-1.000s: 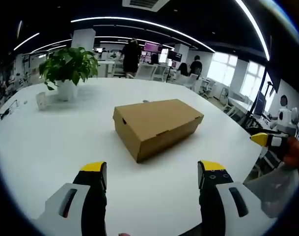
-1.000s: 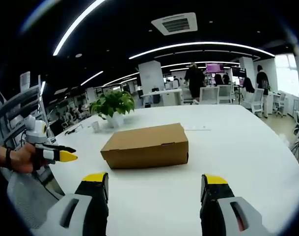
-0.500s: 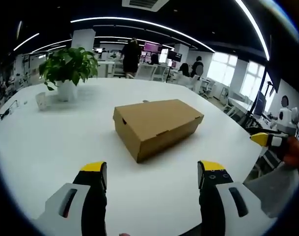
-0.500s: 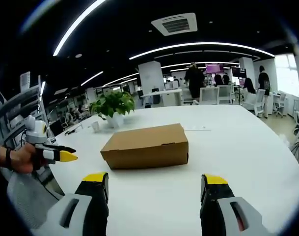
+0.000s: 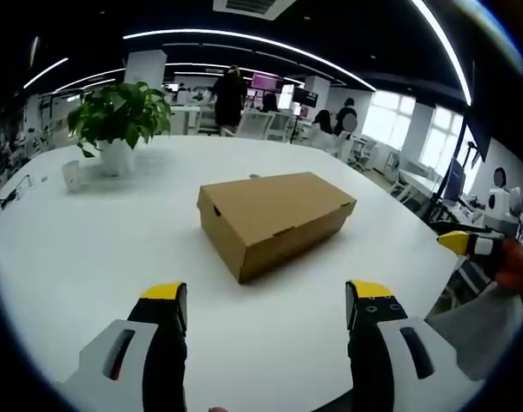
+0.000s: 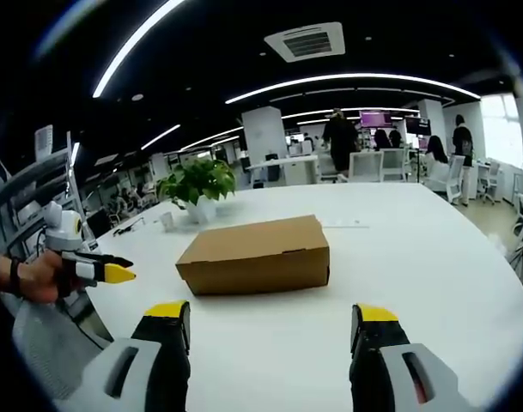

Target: Operate the shoe box by opening the lid, removing the specified soft item, and placing it in the target area until the item is outside and the box remains undamaged.

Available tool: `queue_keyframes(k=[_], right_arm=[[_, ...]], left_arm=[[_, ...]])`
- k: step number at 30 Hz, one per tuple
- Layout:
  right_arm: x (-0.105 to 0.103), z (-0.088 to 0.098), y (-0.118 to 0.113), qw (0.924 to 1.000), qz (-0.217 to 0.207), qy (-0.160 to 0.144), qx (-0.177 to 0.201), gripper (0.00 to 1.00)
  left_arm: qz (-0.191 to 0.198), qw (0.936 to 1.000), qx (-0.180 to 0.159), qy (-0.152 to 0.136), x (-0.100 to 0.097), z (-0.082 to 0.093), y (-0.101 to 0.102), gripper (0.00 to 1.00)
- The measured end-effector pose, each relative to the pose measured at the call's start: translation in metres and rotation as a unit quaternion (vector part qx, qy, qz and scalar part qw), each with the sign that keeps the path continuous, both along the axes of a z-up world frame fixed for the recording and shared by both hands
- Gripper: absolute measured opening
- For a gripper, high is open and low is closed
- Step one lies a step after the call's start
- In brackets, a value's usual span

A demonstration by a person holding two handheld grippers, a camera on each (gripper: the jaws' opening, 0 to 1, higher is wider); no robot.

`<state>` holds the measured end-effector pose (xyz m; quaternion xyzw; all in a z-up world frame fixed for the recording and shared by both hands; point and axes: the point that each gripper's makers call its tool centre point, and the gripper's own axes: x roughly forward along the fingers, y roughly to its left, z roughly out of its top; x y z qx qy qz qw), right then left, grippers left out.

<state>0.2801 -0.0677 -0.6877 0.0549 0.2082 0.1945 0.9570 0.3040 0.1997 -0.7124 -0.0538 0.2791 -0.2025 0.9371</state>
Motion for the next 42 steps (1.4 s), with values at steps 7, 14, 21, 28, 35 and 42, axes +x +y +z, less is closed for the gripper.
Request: queue_keyframes(k=[7, 14, 21, 28, 35, 42], right_arm=[[-0.0005, 0.0003, 0.0002, 1.0000, 0.000, 0.001, 0.001, 0.75], [-0.0009, -0.0014, 0.0015, 1.0000, 0.004, 0.003, 0.000, 0.75], [-0.0010, -0.0039, 0.0041, 0.9999, 0.011, 0.007, -0.003, 0.75], [-0.0007, -0.0059, 0.0057, 0.9998, 0.015, 0.011, -0.005, 0.75], [0.0002, -0.0057, 0.0046, 0.9999, 0.012, 0.011, -0.004, 0.74], [0.0000, -0.0063, 0.0048, 0.9998, 0.014, 0.013, -0.004, 0.74]], left_arm=[[-0.003, 1.0000, 0.000, 0.001, -0.0003, -0.0001, -0.0013, 0.77], [-0.004, 1.0000, 0.001, 0.003, -0.0013, -0.0008, -0.0023, 0.77], [-0.007, 1.0000, 0.003, 0.006, -0.0019, -0.0027, -0.0030, 0.77], [-0.008, 0.9999, 0.004, 0.009, -0.0023, -0.0042, -0.0036, 0.77], [-0.011, 0.9999, 0.005, 0.011, -0.0021, -0.0054, -0.0042, 0.76], [-0.012, 0.9998, 0.007, 0.013, -0.0022, -0.0064, -0.0052, 0.76]])
